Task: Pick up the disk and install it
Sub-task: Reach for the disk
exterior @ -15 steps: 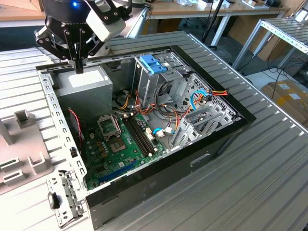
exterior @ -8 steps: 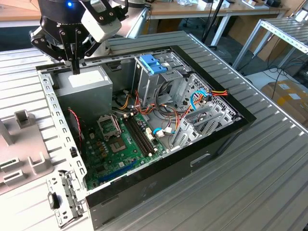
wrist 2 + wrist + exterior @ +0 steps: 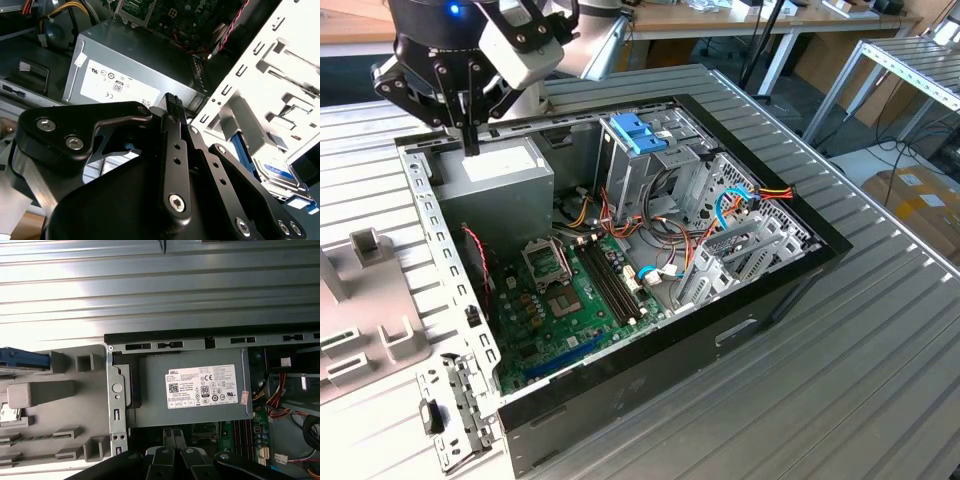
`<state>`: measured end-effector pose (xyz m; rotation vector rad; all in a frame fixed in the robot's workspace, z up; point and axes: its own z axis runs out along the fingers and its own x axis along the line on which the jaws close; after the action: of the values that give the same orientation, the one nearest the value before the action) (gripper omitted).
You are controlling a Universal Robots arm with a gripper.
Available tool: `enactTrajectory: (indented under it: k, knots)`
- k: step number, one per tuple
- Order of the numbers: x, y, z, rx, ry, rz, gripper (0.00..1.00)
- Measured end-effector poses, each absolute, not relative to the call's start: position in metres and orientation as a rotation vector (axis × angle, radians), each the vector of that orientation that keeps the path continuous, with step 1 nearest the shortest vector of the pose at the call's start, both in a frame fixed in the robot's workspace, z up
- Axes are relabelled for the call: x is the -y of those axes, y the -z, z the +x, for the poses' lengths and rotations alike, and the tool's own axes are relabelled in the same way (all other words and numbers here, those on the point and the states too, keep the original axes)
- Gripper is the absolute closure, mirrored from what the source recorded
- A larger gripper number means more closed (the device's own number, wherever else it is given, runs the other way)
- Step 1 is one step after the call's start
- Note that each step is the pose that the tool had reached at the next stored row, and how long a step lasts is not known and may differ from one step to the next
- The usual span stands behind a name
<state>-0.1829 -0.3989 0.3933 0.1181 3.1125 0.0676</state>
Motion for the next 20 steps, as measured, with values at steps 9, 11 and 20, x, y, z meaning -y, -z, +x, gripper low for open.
enactTrajectory:
  k: [9, 11, 20]
  knots:
    - [0.399, -0.393, -0.190, -3.112, -0.068, 0.118, 0.89]
    - [0.399, -0.393, -0.191, -3.112, -0.068, 0.118, 0.89]
    - [0.399, -0.393, -0.198, -3.112, -0.068, 0.118, 0.89]
